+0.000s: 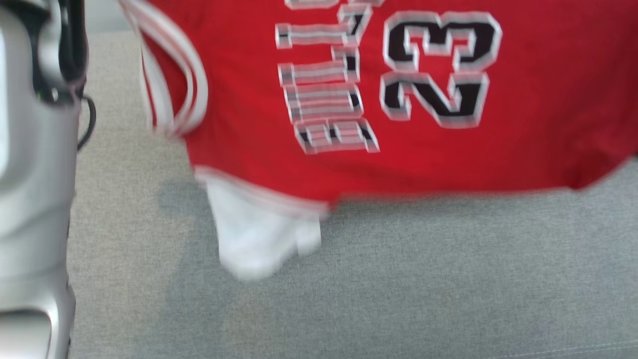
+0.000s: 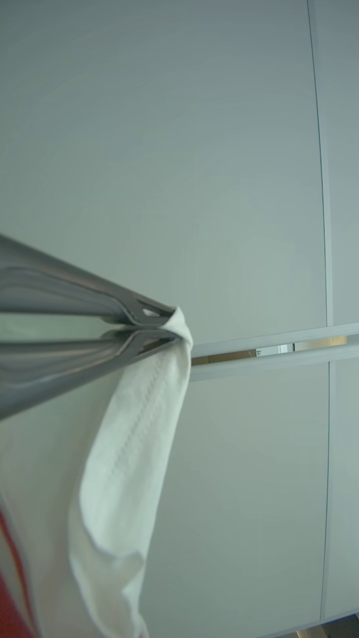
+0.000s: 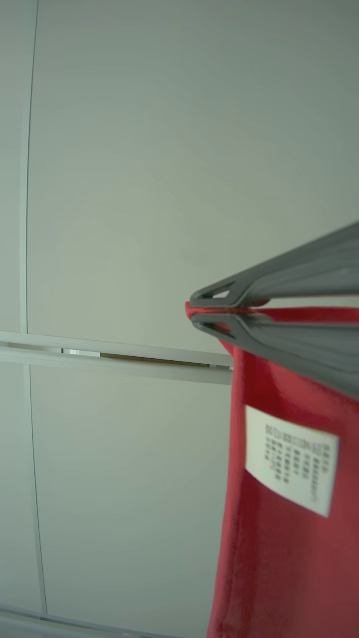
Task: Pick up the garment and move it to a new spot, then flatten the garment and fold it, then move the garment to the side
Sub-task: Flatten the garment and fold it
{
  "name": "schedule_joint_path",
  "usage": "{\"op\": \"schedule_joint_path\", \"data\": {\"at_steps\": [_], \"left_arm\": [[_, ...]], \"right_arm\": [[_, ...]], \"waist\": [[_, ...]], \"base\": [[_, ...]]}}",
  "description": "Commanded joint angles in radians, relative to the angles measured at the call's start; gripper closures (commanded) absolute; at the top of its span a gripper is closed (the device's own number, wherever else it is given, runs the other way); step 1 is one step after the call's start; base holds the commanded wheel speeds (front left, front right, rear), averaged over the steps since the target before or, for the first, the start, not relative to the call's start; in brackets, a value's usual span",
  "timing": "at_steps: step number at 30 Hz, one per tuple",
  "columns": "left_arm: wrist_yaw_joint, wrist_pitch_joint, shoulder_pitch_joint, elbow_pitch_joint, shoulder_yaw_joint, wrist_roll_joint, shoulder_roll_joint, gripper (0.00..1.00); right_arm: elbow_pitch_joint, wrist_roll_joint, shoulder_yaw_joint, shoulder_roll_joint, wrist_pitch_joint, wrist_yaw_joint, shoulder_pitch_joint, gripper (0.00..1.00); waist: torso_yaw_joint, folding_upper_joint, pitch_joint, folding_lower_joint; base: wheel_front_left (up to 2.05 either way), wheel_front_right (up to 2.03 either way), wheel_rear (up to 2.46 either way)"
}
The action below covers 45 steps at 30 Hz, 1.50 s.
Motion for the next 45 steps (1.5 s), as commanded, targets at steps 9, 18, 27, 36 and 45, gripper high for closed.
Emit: {"op": "schedule_joint_path", "data": {"at_steps": [9,18,27,36,45], "left_arm": [[-0.032,-0.128,-0.276,0.466,0.038,-0.007,-0.022,1.00],[-0.070,-0.145,-0.205,0.858,0.036,-0.070,-0.114,1.00],[-0.106,-0.161,0.019,0.870,0.117,-0.126,-0.171,1.00],[-0.108,-0.161,0.507,0.489,0.287,-0.061,-0.188,1.00],[-0.054,-0.089,0.959,0.142,0.284,-0.032,-0.200,1.00]], "right_arm": [[0.443,0.023,0.181,0.102,-0.128,-0.001,-0.349,1.00],[0.861,0.089,0.377,0.224,-0.172,-0.001,-0.382,1.00],[0.880,0.238,0.508,0.186,-0.227,-0.001,-0.164,1.00],[0.558,0.244,0.365,0.130,-0.229,-0.001,0.279,1.00],[0.307,0.154,0.214,0.153,-0.230,-0.001,0.710,1.00]], "waist": [[-0.020,-0.0001,0.072,0.0000],[-0.006,-0.0001,0.120,0.0000],[0.030,-0.0001,0.178,0.0000],[0.016,-0.0001,0.096,0.0000],[0.031,-0.0001,-0.015,0.0000]], "base": [[0.00,0.00,0.00],[0.00,0.00,0.00],[0.00,0.00,0.00],[0.00,0.00,0.00],[0.00,0.00,0.00]]}}
